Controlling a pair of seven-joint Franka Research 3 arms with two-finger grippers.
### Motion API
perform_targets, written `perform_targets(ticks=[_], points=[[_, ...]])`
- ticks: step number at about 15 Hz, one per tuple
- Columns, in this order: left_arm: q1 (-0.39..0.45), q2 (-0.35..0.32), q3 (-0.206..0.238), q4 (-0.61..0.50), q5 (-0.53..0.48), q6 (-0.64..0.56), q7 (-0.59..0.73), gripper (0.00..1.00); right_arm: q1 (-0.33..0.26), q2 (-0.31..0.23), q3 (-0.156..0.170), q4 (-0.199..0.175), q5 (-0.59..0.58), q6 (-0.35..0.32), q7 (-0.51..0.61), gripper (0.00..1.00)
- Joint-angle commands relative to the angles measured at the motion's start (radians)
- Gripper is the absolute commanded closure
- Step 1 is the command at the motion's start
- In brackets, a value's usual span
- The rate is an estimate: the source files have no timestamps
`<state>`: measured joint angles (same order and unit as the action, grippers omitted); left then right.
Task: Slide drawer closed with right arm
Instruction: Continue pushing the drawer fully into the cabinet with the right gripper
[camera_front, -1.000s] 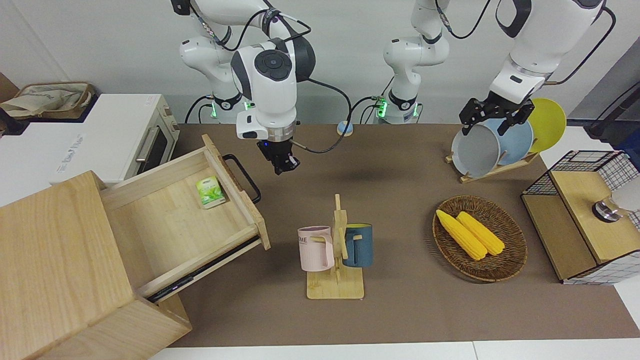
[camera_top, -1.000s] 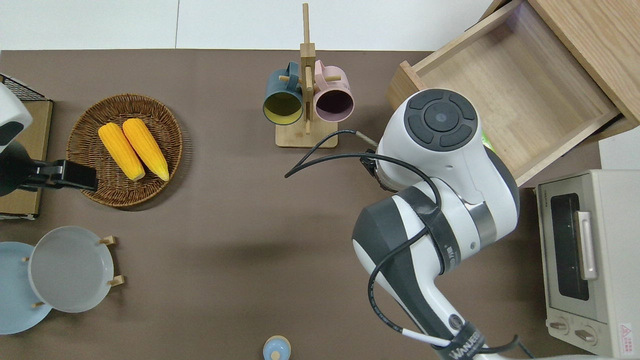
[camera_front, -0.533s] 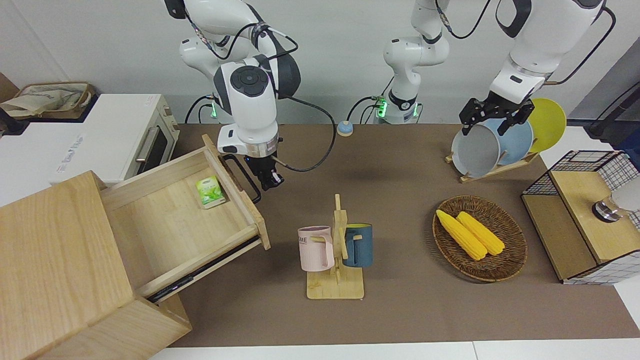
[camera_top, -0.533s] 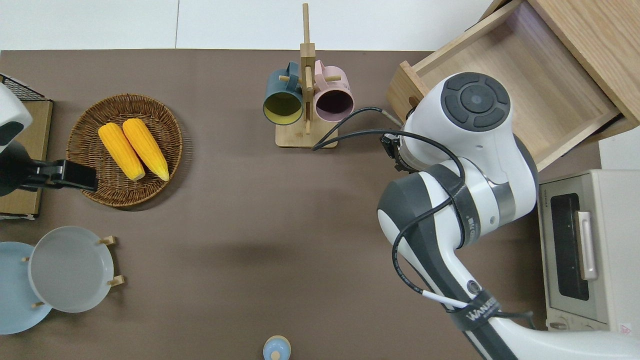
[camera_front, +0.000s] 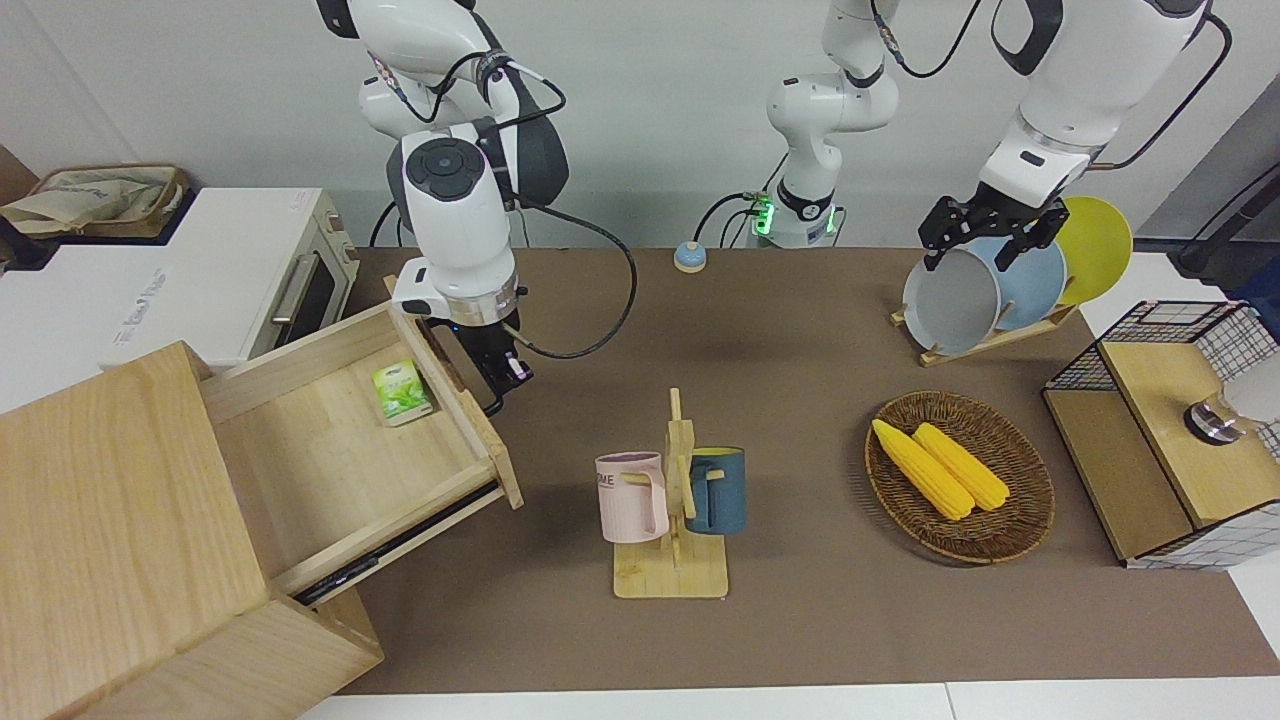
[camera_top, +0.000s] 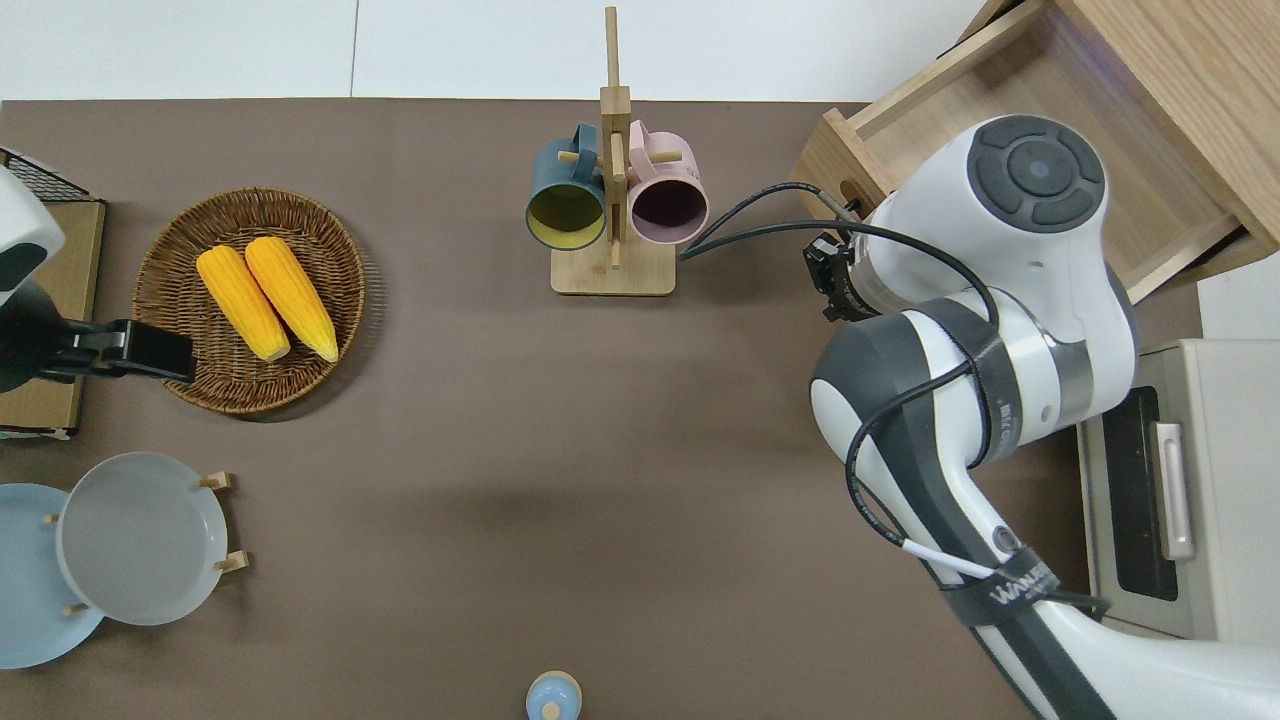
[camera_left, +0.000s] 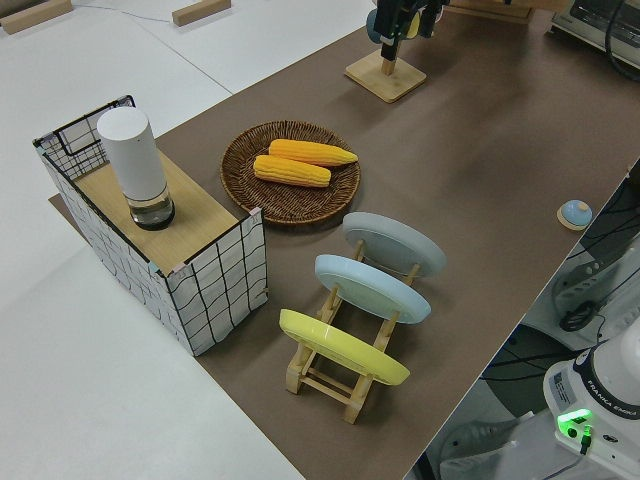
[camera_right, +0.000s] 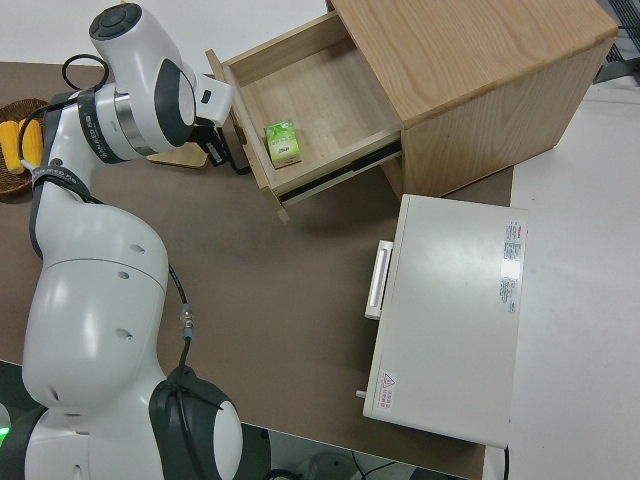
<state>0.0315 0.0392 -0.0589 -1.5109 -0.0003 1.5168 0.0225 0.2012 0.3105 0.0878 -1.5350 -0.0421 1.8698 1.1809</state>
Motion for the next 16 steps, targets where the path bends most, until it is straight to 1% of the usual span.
perform_targets(ticks=[1,4,5,7,11,13,16], points=[[0.005,0.011,-0.007,0.024,0.017,-0.02,0.01,0.01,-0.04,0.027,0.012,0.036,0.021,0.016,-0.026,1.0],[0.005,0.011,-0.007,0.026,0.017,-0.02,0.01,0.01,-0.062,0.041,0.012,0.052,0.019,0.014,-0.04,1.0],[0.005,0.011,-0.007,0.024,0.017,-0.02,0.01,0.01,-0.072,0.045,0.012,0.065,0.019,0.011,-0.058,1.0],[0.005,0.011,-0.007,0.024,0.017,-0.02,0.01,0.01,-0.083,0.056,0.012,0.078,0.019,0.012,-0.098,1.0],[0.005,0.011,-0.007,0.026,0.017,-0.02,0.01,0.01,-0.109,0.071,0.012,0.093,0.018,0.014,-0.148,1.0],[0.005,0.011,-0.007,0.026,0.017,-0.02,0.01,0.01,-0.121,0.076,0.012,0.096,0.007,0.017,-0.202,1.0],[0.005,0.011,-0.007,0.026,0.017,-0.02,0.01,0.01,-0.15,0.088,0.012,0.116,-0.005,0.017,-0.262,1.0]])
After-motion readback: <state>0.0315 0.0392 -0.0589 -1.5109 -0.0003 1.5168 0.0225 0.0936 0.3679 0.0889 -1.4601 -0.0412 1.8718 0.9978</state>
